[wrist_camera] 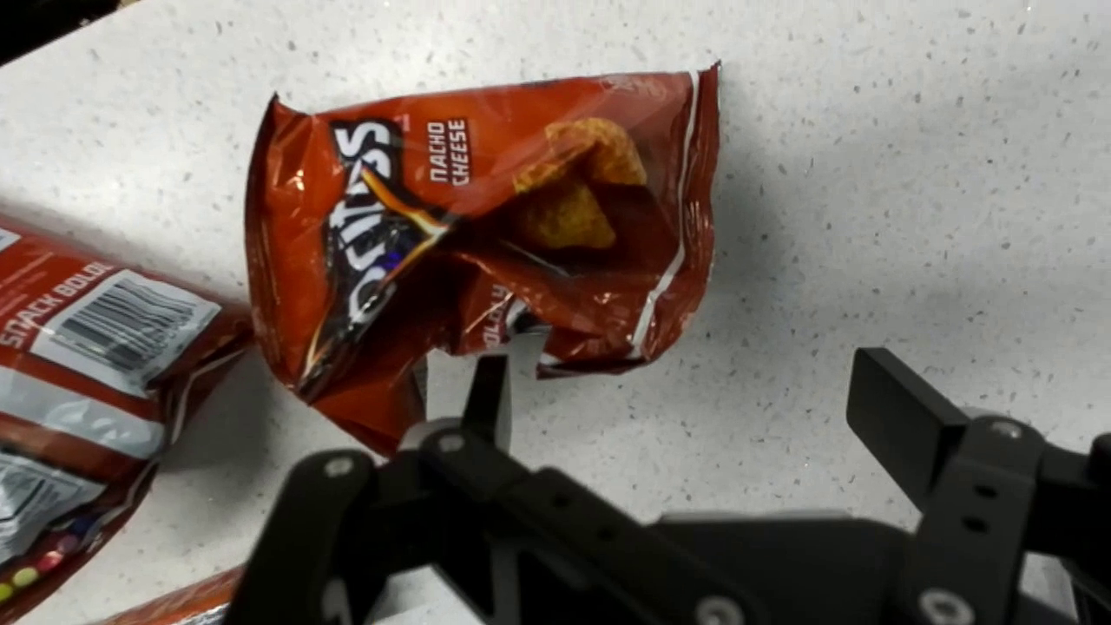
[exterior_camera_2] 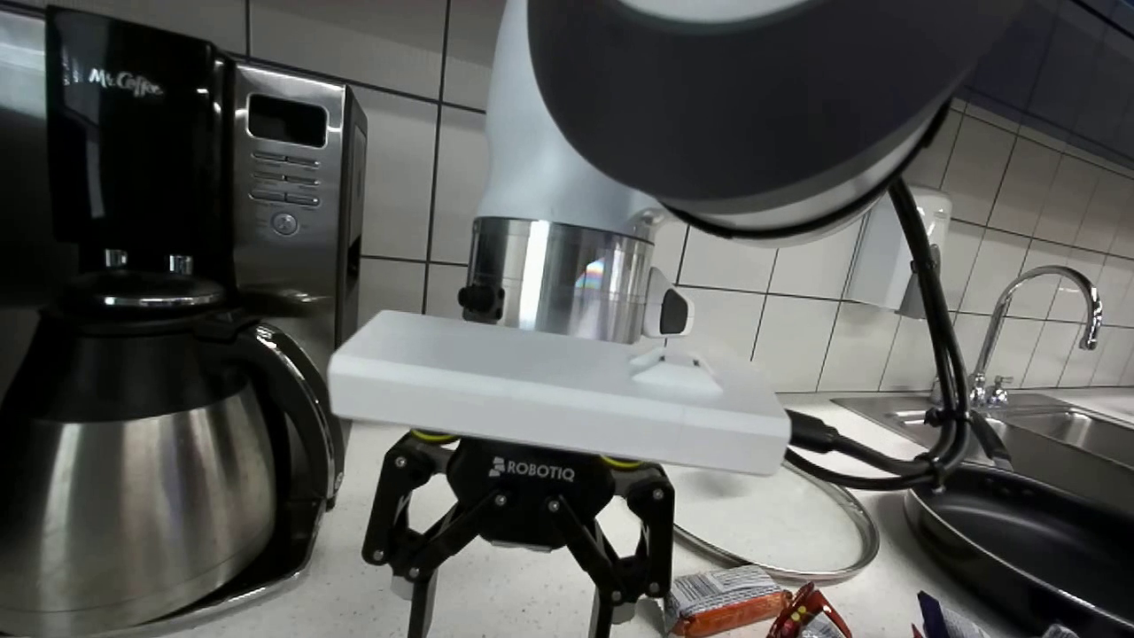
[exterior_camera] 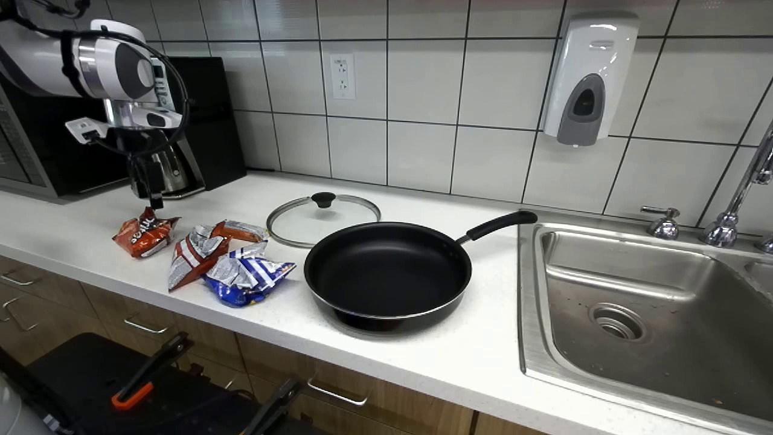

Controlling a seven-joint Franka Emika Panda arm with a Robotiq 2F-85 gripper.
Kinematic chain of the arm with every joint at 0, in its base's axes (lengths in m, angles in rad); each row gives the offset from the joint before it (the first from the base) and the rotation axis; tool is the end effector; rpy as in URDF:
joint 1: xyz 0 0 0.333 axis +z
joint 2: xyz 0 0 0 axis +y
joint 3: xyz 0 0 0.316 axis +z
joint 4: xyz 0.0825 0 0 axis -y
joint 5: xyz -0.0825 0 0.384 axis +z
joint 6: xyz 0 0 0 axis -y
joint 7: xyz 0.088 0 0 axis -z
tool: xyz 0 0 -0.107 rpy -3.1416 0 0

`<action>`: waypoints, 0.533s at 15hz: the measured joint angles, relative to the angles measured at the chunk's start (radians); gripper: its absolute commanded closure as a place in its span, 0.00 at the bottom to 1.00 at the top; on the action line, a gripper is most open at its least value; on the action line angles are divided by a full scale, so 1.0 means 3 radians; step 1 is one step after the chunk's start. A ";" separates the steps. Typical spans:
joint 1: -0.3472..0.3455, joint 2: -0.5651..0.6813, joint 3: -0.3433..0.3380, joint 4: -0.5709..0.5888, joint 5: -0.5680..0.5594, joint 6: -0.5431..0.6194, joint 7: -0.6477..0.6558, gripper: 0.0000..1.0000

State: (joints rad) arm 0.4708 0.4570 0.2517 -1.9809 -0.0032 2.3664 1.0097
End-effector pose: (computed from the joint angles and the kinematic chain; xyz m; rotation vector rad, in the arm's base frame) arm 0.4577 0.3976 0.2359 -3.0729 0.4747 0.1867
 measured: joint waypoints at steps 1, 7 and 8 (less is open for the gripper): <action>0.0001 0.0012 0.0003 0.0000 0.0009 0.0023 -0.0038 0.00; 0.0001 0.0110 0.0003 -0.0002 0.0065 0.0167 -0.0202 0.00; 0.0001 0.0120 0.0003 -0.0003 0.0073 0.0177 -0.0226 0.00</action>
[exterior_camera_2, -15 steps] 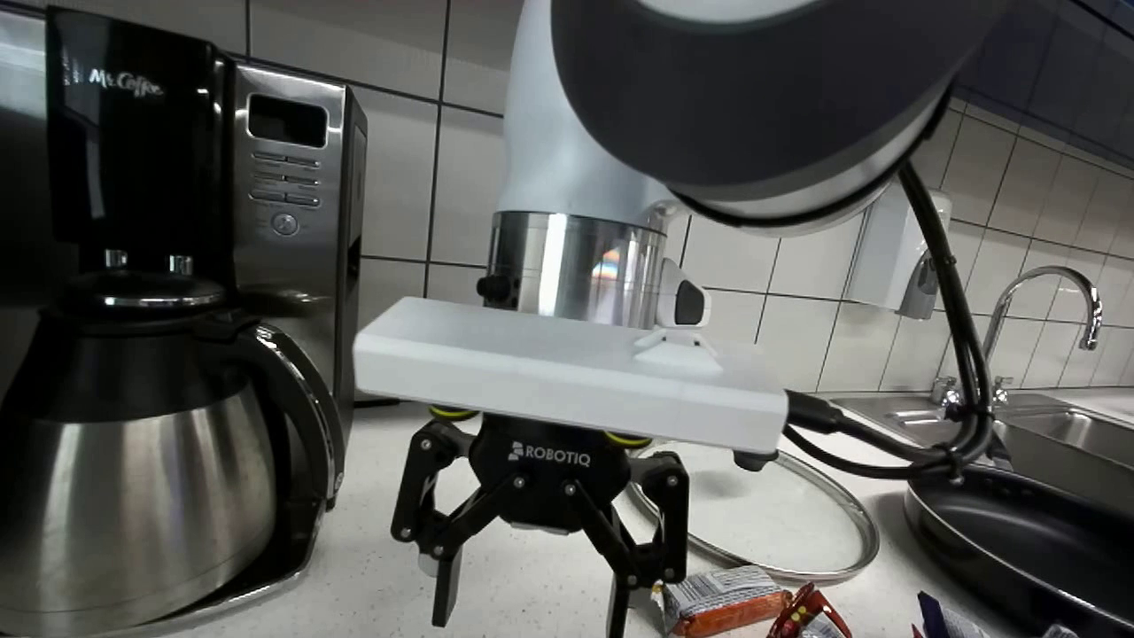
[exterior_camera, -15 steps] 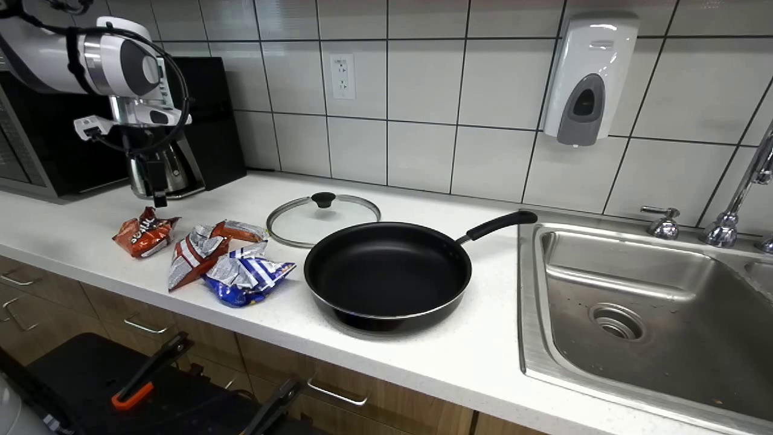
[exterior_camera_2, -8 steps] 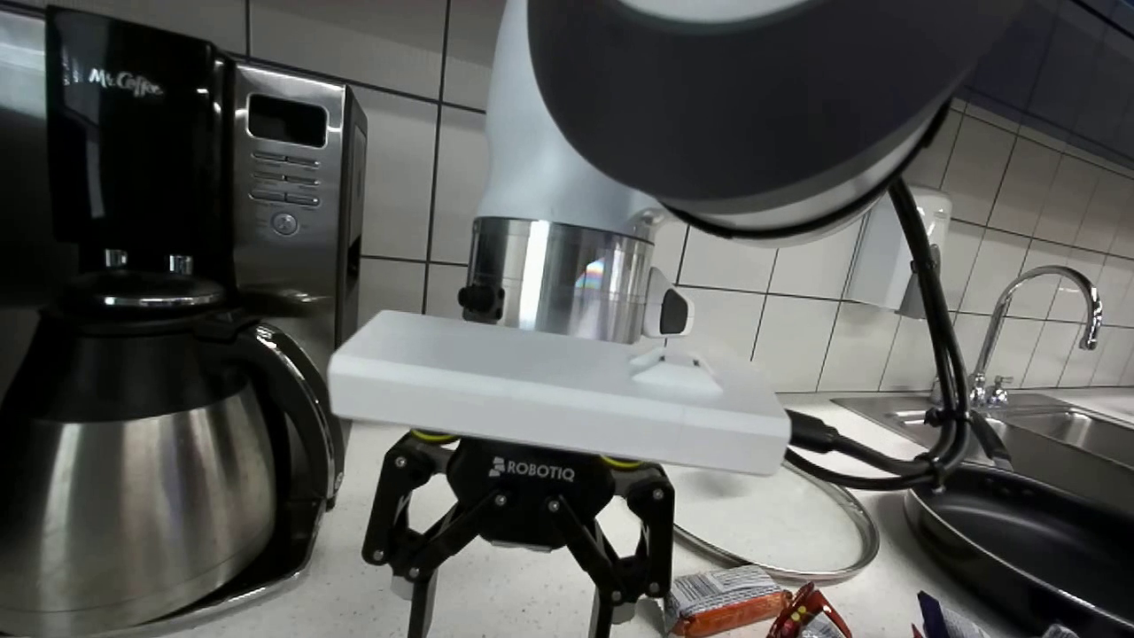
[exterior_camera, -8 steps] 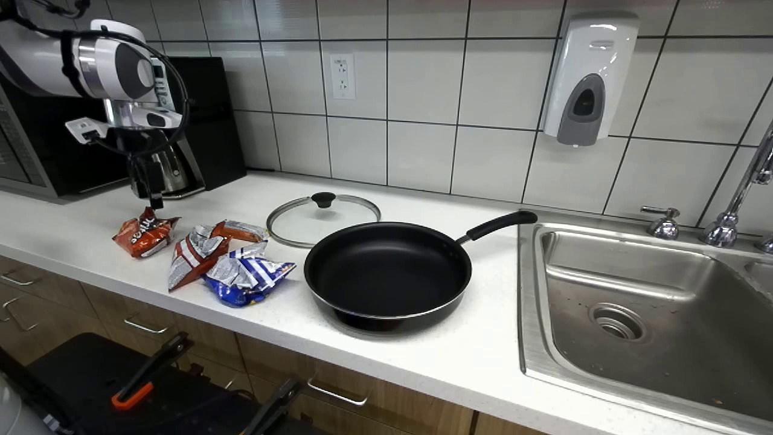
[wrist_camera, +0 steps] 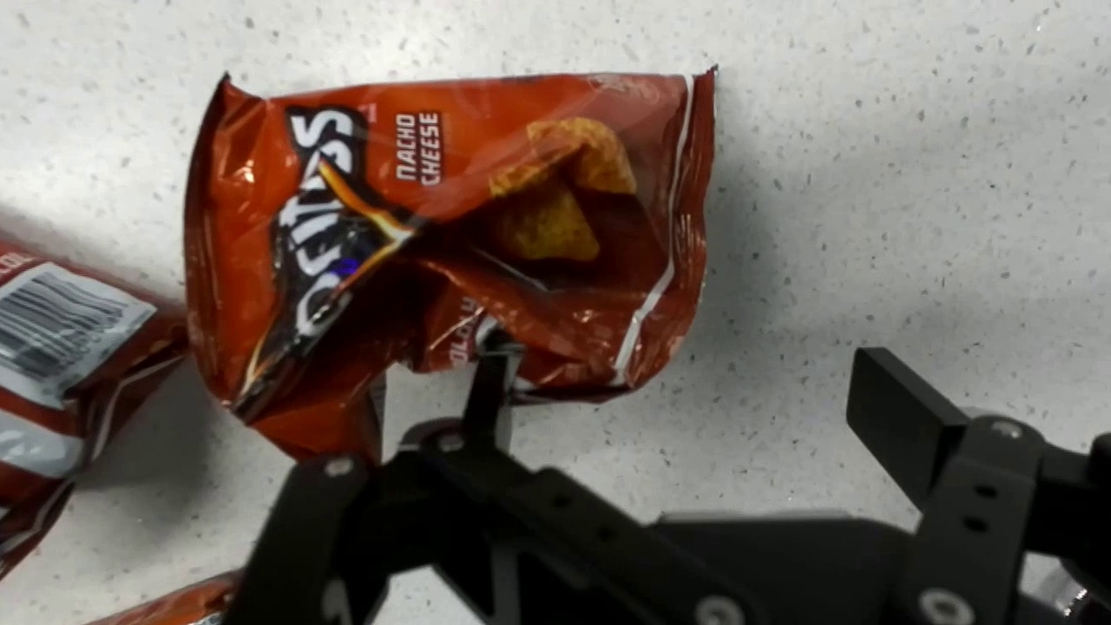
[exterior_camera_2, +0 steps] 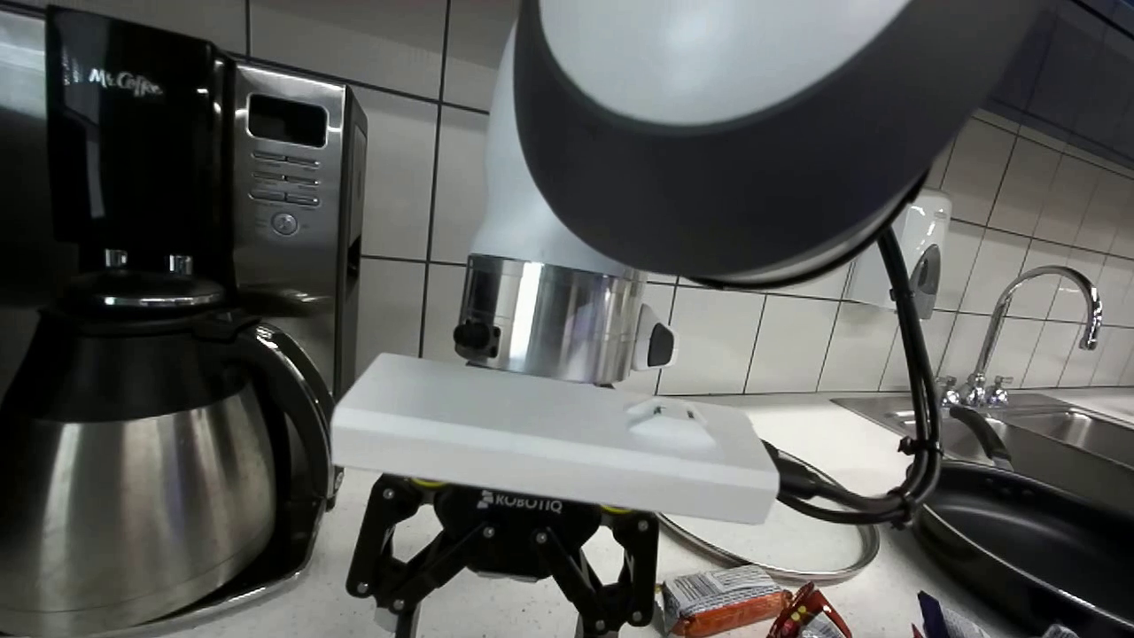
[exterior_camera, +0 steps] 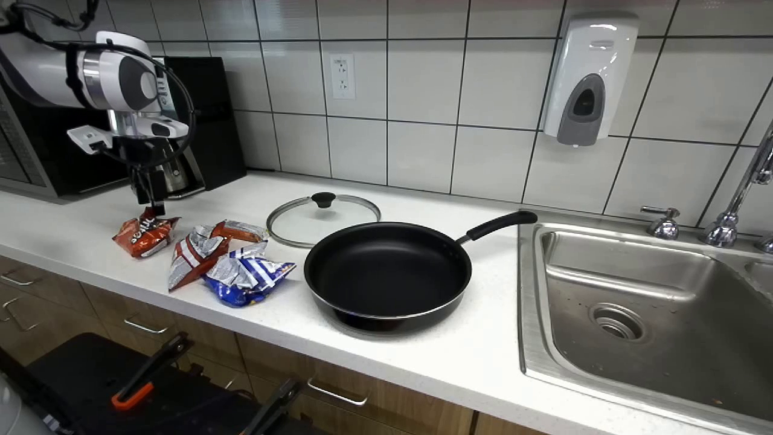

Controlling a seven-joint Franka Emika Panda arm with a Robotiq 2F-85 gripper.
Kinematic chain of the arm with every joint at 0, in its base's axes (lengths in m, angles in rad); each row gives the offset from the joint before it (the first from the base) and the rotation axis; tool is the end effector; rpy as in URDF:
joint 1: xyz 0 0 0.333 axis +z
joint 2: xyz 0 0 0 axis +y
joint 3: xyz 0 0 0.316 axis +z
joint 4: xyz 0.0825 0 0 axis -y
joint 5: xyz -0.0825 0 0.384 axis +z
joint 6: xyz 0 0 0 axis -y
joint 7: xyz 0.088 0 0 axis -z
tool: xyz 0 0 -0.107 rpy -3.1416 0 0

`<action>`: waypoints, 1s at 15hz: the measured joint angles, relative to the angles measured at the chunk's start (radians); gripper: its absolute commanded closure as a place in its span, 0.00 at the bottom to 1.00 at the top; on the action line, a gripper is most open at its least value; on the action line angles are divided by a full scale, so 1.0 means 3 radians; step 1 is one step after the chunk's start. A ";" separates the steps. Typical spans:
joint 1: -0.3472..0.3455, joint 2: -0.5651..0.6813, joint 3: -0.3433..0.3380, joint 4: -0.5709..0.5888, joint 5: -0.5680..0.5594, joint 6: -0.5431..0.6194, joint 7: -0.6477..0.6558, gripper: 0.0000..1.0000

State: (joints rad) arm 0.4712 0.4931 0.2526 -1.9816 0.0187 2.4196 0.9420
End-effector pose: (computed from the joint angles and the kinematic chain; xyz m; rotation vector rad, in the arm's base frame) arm 0.4584 0.3999 0.2188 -3.0517 0.3975 0.1918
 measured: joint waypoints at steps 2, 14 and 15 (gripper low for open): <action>0.0000 0.0012 0.0000 0.0000 0.0006 0.0009 -0.0034 0.00; 0.0015 0.0015 0.0021 -0.0017 0.0041 0.0010 -0.0050 0.00; 0.0015 0.0015 0.0025 -0.0019 0.0048 0.0010 -0.0050 0.00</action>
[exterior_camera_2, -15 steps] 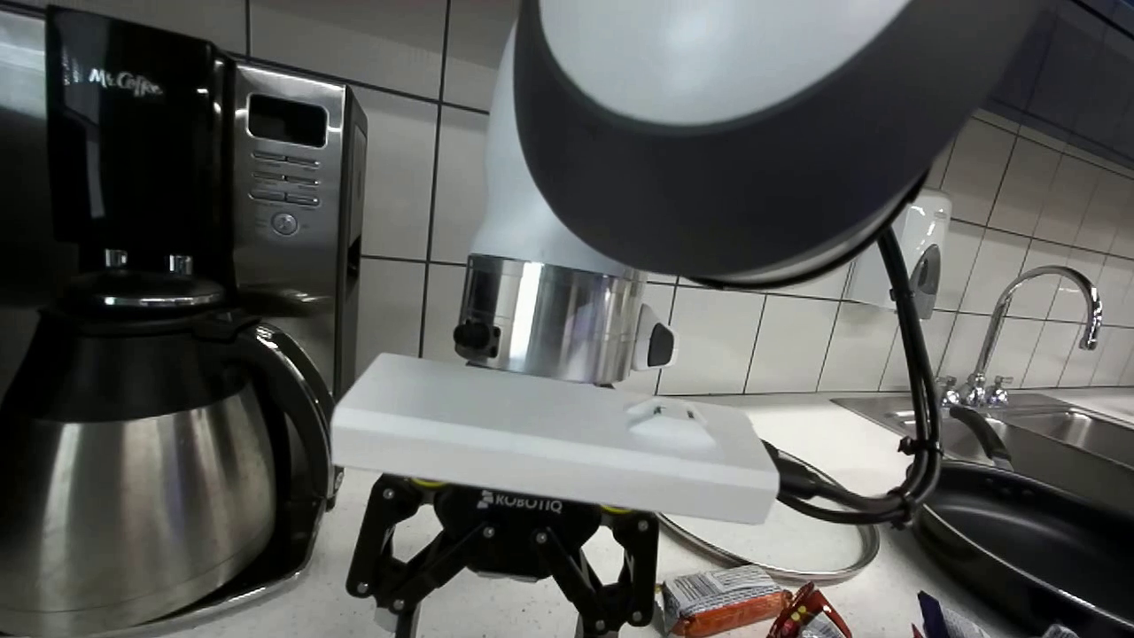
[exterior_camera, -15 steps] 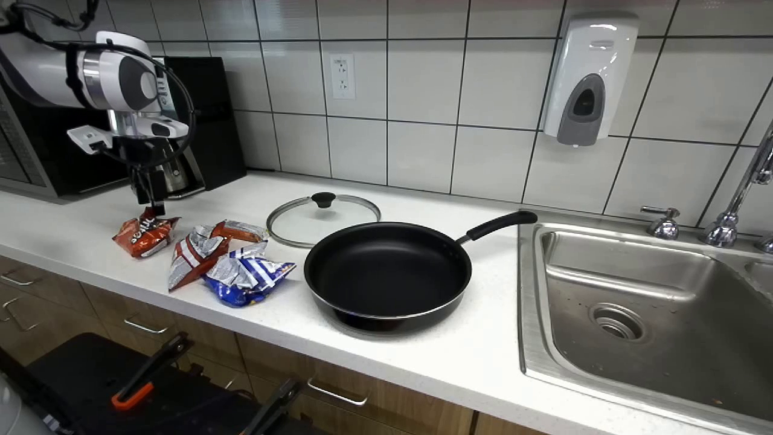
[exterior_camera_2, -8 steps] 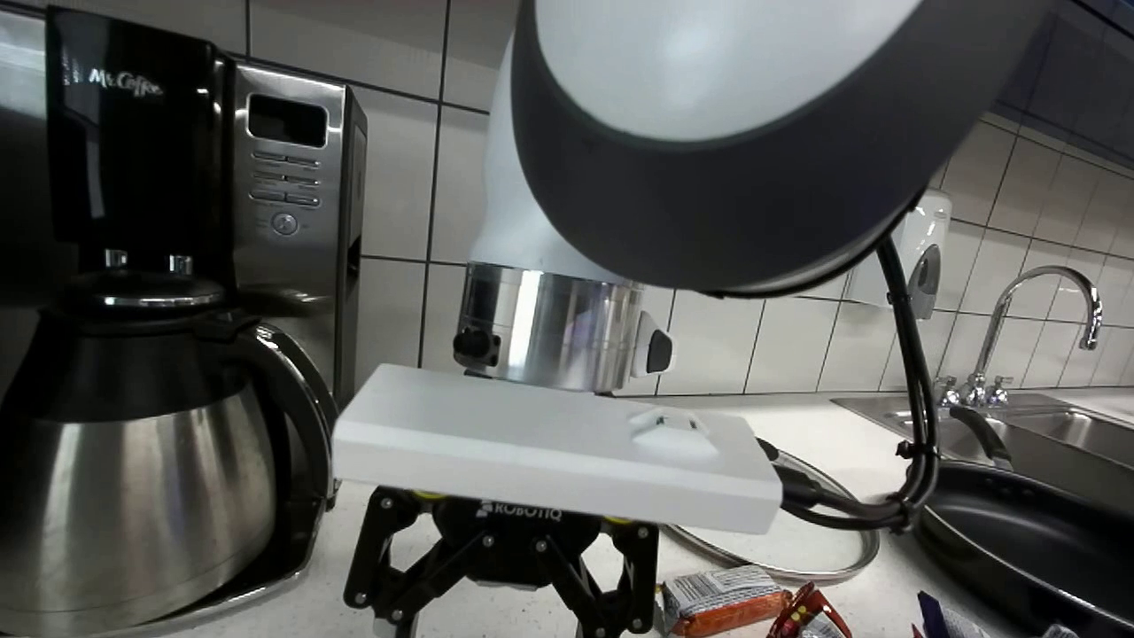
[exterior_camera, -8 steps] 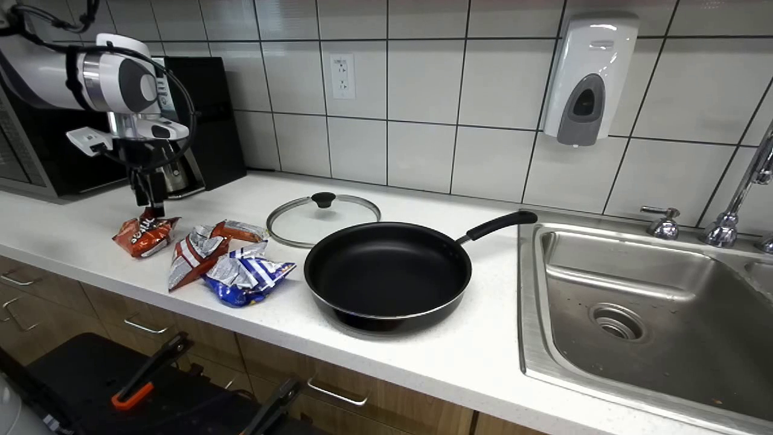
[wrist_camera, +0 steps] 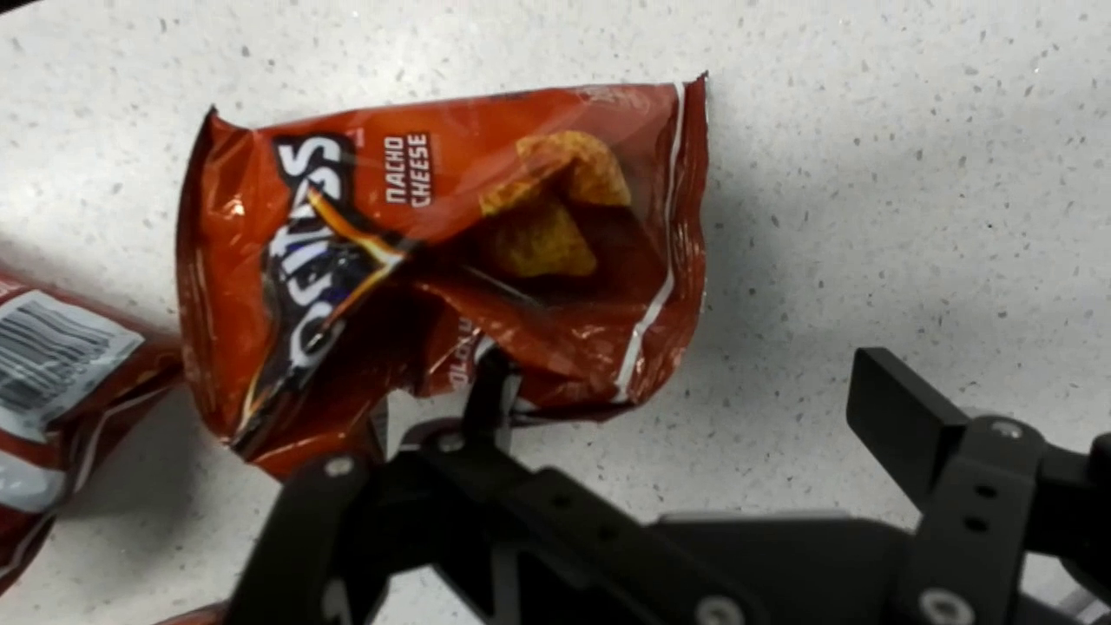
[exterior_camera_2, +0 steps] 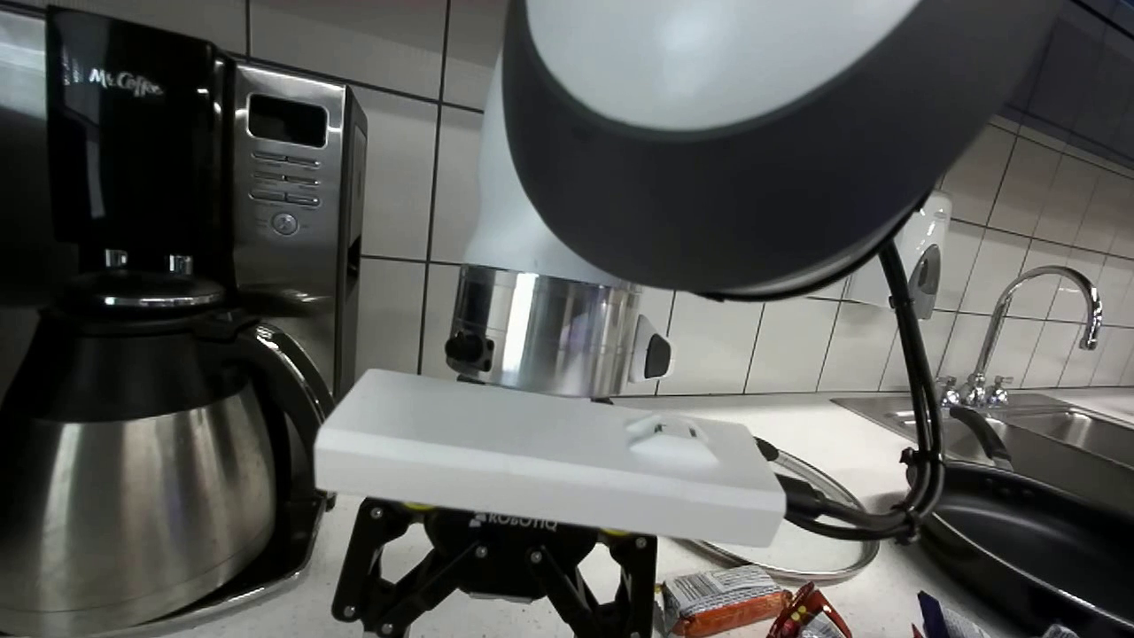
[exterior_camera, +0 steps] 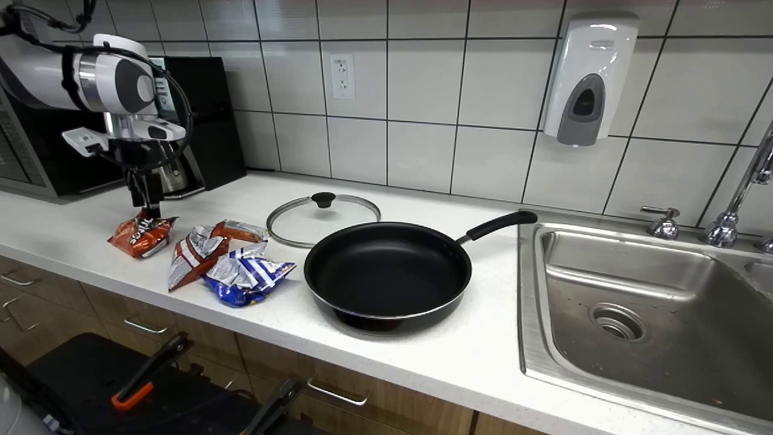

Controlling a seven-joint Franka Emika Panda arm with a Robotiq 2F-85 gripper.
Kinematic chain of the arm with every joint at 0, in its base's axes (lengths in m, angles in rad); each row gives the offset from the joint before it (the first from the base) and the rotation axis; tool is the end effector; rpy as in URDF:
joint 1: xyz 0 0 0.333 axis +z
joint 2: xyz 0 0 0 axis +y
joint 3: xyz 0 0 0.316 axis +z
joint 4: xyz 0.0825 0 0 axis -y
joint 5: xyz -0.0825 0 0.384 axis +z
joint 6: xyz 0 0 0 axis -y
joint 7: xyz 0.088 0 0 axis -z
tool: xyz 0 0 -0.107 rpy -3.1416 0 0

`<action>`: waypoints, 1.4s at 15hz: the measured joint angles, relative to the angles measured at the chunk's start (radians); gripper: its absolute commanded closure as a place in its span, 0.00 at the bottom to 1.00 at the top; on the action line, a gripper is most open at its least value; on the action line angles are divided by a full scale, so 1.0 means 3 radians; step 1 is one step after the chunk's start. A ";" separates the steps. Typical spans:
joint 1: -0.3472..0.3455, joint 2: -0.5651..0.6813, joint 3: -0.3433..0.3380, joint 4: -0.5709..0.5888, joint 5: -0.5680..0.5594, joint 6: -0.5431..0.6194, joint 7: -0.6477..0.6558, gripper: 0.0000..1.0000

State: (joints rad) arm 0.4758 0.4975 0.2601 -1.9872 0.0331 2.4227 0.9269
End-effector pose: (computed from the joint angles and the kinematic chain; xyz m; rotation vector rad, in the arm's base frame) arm 0.4518 0.4042 0.2149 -3.0486 0.3736 0.2136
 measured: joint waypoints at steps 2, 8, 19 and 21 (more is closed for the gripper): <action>0.0000 0.0000 0.0007 -0.0005 0.0010 0.0000 0.0000 0.26; 0.0001 0.0000 0.0008 -0.0018 0.0023 0.0000 0.0000 0.73; 0.0000 -0.0007 -0.0020 -0.0072 0.0042 -0.0001 0.0000 1.00; 0.0000 -0.0014 -0.0028 -0.0081 0.0043 -0.0001 0.0000 1.00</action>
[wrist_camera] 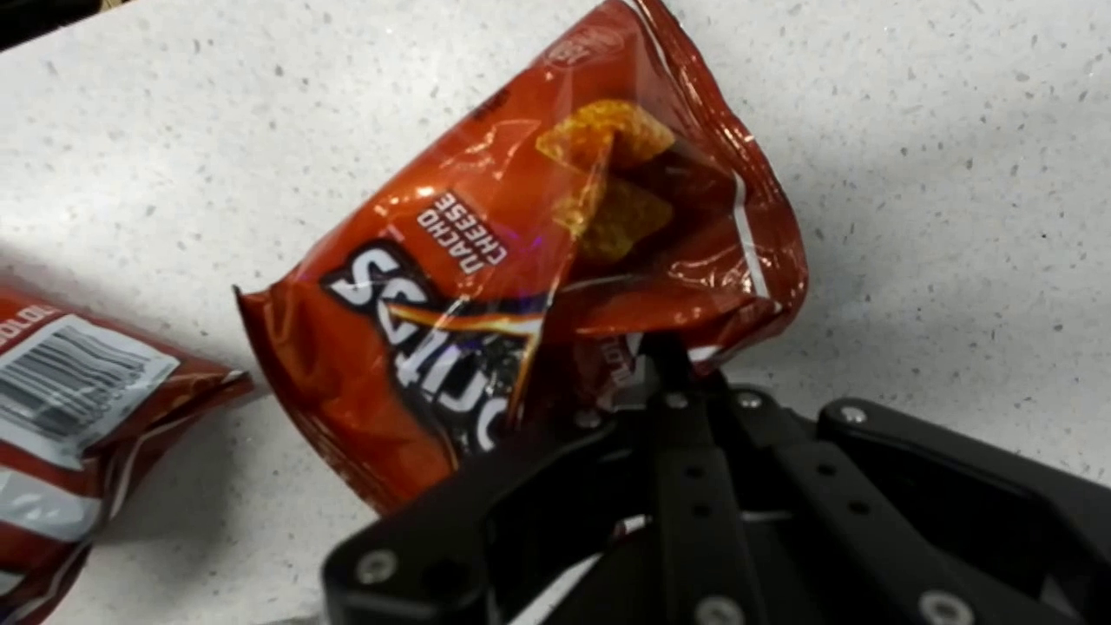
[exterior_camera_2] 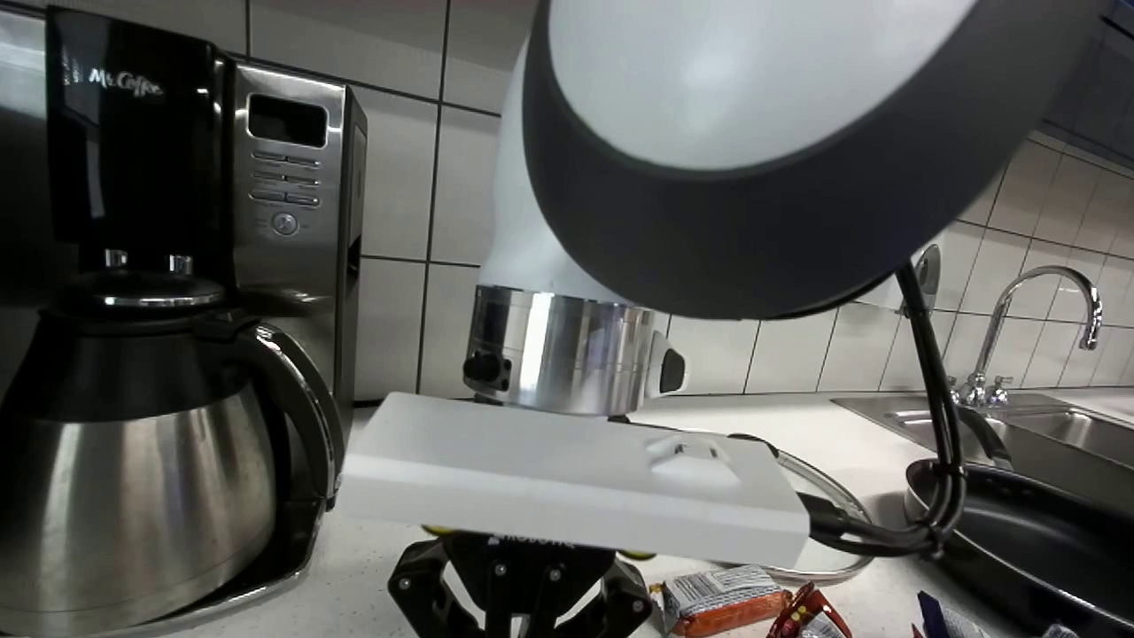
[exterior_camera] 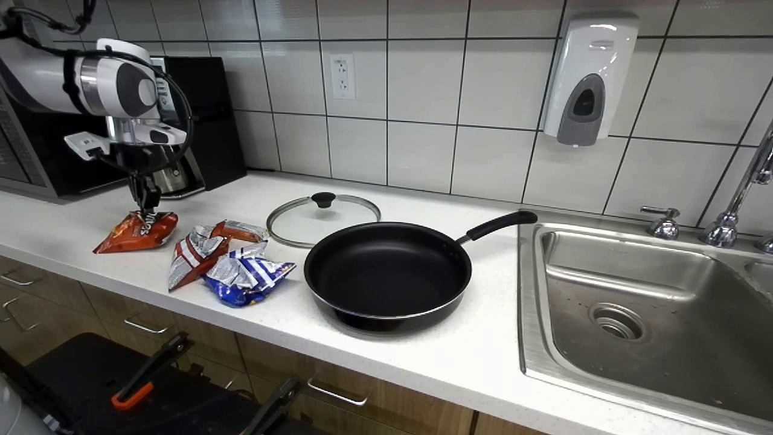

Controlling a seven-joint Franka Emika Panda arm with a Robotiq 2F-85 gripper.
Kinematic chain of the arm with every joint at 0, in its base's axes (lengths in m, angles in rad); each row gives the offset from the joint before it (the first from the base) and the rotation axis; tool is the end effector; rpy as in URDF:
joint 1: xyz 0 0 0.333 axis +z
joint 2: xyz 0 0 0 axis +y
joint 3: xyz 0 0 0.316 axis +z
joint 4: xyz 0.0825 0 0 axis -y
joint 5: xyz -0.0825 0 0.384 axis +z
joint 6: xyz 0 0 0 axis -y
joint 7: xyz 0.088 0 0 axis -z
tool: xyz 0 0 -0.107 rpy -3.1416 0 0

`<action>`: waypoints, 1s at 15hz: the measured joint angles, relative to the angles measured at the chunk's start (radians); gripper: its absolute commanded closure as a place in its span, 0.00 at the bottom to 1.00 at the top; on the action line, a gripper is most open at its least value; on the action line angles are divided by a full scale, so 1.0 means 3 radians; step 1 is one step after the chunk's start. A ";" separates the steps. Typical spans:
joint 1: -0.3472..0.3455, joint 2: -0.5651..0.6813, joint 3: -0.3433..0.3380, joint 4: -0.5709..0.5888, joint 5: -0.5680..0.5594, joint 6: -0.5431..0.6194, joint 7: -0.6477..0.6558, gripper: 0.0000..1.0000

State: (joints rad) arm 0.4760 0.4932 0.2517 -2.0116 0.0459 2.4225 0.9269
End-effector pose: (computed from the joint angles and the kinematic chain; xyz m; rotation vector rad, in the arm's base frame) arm 0.4478 0.3960 0.2075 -3.0568 0.3991 0.2406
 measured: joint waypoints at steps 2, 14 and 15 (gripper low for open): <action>0.0000 -0.0017 -0.0009 -0.0005 0.0000 0.0000 0.0000 1.00; -0.0004 -0.0356 -0.0082 -0.0019 -0.0004 -0.0114 -0.0001 0.43; -0.0004 -0.0371 -0.0080 -0.0023 -0.0004 -0.0140 -0.0004 0.36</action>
State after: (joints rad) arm 0.4747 0.3819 0.2278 -2.0184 0.0447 2.3806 0.9258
